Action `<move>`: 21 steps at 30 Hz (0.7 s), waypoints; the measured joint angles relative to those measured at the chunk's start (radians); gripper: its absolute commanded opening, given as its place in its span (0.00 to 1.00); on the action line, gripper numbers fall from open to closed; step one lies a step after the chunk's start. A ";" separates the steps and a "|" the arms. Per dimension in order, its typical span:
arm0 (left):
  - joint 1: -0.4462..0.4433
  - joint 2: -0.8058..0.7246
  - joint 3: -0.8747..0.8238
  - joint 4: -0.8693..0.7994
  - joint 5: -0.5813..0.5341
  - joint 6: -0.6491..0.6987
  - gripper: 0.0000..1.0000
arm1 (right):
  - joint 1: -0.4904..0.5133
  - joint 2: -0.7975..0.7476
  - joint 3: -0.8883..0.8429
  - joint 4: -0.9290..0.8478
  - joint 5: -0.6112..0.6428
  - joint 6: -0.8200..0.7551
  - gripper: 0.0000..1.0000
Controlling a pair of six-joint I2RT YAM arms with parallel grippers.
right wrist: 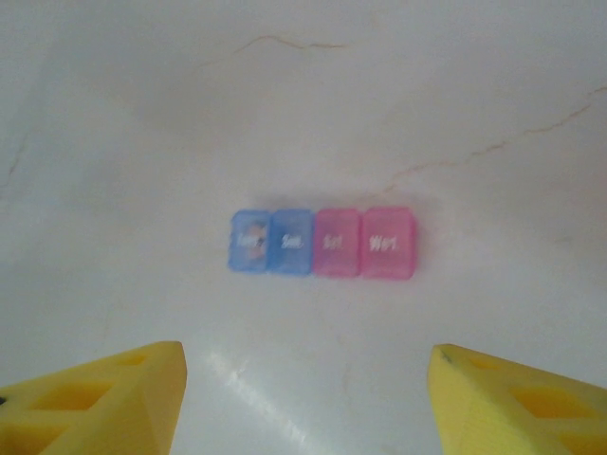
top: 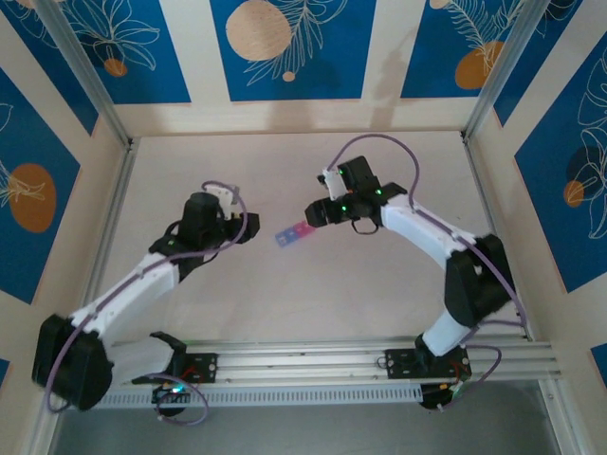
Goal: Sort the pills into containers
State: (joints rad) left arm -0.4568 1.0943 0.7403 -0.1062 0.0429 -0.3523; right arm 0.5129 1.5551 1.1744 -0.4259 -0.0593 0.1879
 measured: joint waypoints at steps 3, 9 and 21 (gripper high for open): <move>0.000 -0.160 -0.100 0.040 -0.040 0.019 0.71 | 0.018 -0.157 -0.130 0.027 0.024 -0.017 0.68; 0.000 -0.447 -0.252 0.087 -0.135 0.051 1.00 | 0.019 -0.476 -0.361 0.077 0.114 -0.065 0.68; 0.000 -0.743 -0.379 0.083 -0.326 0.061 1.00 | -0.164 -0.694 -0.652 0.304 0.429 -0.033 0.99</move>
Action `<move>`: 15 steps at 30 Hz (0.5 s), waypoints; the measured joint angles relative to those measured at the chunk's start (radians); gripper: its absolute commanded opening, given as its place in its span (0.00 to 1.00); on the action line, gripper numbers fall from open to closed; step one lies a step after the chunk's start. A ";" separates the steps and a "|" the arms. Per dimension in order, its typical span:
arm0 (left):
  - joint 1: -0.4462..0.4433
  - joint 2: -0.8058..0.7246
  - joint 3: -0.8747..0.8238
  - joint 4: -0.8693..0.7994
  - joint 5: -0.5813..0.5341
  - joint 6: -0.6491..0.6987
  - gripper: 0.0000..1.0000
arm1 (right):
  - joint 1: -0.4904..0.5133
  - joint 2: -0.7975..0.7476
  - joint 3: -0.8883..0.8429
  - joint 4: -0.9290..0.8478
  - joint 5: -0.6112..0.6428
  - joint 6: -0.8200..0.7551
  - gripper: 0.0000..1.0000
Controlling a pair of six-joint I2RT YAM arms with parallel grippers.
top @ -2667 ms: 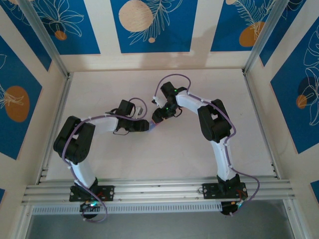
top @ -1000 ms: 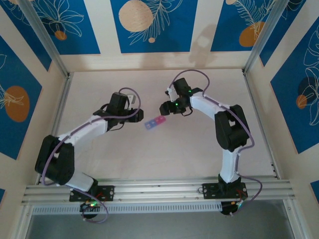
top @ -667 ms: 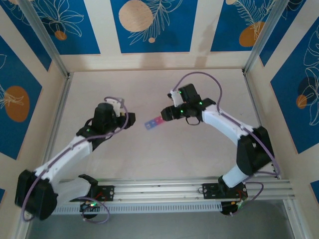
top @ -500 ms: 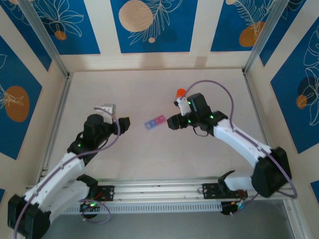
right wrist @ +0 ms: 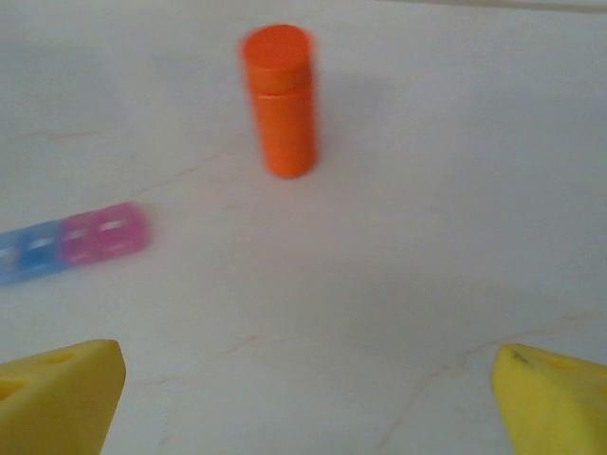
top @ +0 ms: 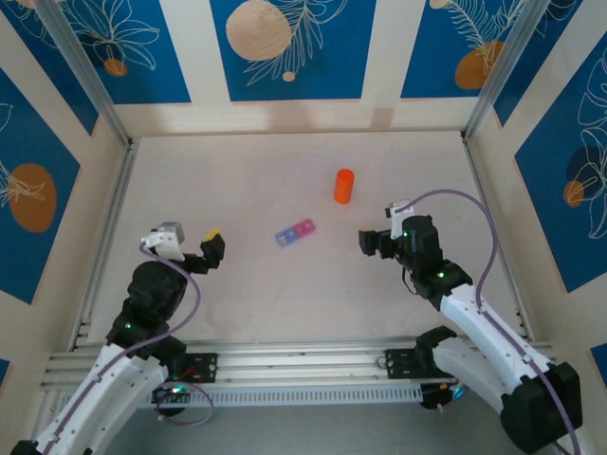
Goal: Sort the pills into containers
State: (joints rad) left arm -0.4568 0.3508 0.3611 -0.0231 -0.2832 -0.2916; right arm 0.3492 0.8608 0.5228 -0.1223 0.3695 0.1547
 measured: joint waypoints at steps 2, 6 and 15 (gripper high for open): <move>0.000 -0.018 -0.015 0.000 -0.026 -0.004 1.00 | -0.056 0.048 -0.039 0.076 0.017 0.008 0.99; 0.000 -0.047 -0.047 -0.001 -0.064 -0.006 1.00 | -0.150 0.165 -0.106 0.199 0.032 0.011 0.99; 0.000 -0.082 -0.114 0.020 -0.124 -0.010 1.00 | -0.404 0.416 -0.119 0.423 -0.089 0.142 0.99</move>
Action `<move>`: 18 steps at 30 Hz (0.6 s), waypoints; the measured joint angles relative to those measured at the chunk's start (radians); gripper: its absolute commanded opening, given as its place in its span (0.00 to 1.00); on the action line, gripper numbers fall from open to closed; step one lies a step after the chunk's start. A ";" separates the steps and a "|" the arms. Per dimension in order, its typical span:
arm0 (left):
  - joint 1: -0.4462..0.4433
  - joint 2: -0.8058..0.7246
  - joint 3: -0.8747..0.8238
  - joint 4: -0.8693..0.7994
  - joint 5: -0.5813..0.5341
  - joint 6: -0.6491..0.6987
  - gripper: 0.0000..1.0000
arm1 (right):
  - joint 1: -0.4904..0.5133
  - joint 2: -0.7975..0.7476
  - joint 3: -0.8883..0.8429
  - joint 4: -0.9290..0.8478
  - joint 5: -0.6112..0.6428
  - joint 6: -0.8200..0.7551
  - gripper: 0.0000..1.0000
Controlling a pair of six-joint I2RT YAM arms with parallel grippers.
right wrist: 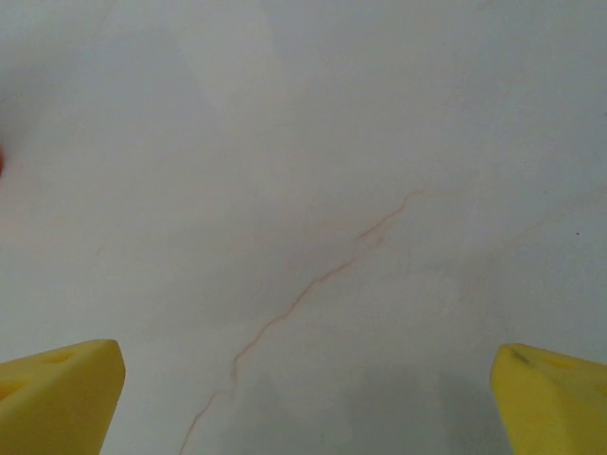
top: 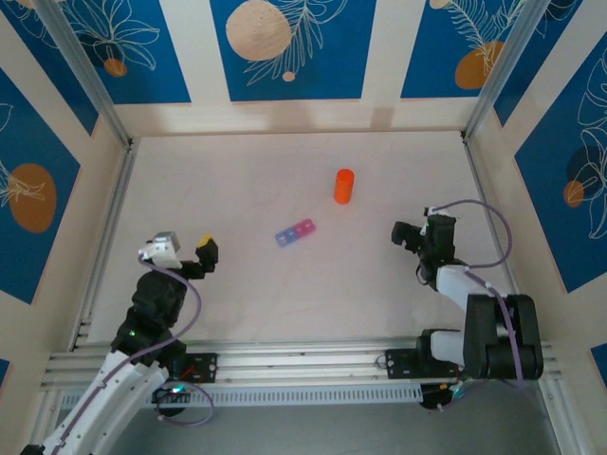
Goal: Sort the pills into containers
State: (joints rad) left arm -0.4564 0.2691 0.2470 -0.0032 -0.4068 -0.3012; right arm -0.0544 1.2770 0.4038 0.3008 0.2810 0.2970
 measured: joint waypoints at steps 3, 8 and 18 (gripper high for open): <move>0.000 0.011 -0.010 0.012 -0.011 -0.006 1.00 | -0.034 0.074 0.038 0.051 -0.026 0.039 0.99; 0.000 0.016 -0.011 0.021 -0.018 -0.014 1.00 | -0.010 0.092 0.031 0.213 -0.034 -0.005 0.99; 0.000 0.016 -0.011 0.026 -0.024 -0.034 1.00 | 0.132 0.219 -0.184 0.684 -0.131 -0.209 0.99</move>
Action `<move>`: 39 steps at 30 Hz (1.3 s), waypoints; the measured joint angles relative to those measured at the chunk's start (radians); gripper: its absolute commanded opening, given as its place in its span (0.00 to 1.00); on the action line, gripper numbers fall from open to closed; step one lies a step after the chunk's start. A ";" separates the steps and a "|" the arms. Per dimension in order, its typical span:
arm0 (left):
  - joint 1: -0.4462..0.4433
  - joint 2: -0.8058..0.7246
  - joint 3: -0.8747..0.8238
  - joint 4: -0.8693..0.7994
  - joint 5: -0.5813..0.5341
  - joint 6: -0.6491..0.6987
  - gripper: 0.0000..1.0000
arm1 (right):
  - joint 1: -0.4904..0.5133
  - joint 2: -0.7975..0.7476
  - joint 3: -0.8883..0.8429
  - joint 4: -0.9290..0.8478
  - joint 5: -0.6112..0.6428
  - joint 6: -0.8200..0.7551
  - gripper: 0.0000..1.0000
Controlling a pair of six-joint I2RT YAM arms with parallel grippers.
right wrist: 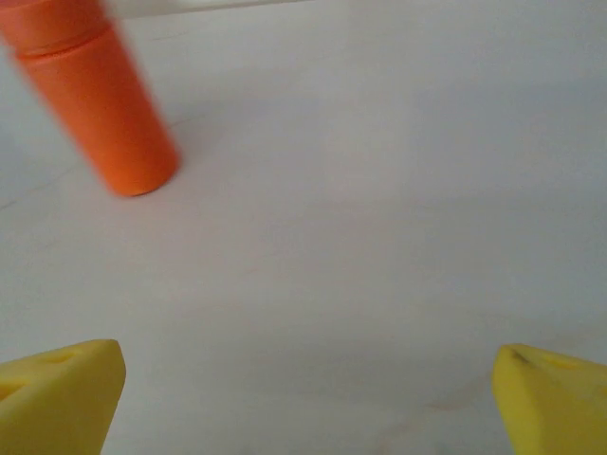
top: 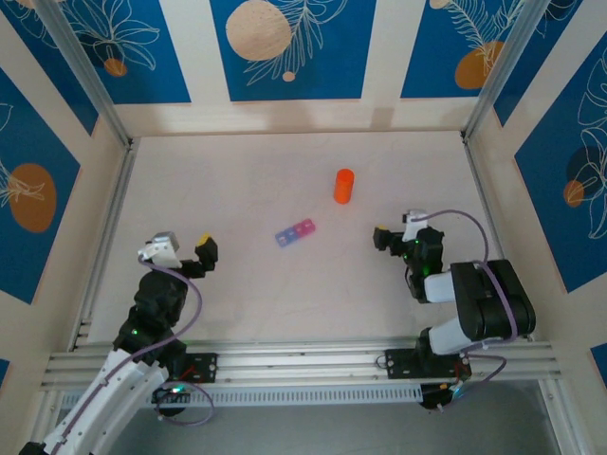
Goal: Sort the pills into containers
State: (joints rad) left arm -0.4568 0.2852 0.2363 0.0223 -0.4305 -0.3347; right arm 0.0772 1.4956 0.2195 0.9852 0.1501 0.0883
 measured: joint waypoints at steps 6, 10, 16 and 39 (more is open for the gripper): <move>0.000 0.024 -0.013 0.054 -0.024 0.006 1.00 | -0.002 0.019 0.053 -0.002 -0.027 -0.042 0.99; 0.000 0.108 -0.047 0.169 -0.082 0.033 1.00 | -0.102 0.025 0.179 -0.085 -0.103 -0.006 0.99; 0.000 0.323 -0.066 0.374 -0.195 0.174 1.00 | -0.088 0.025 0.199 -0.165 -0.108 -0.001 0.99; 0.015 1.083 -0.142 1.082 -0.208 0.555 0.99 | -0.087 0.025 0.199 -0.194 -0.110 -0.001 0.99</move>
State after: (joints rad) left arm -0.4419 1.3682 0.0948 1.1042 -0.6384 0.2207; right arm -0.0097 1.5204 0.4187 0.7914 0.0402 0.0875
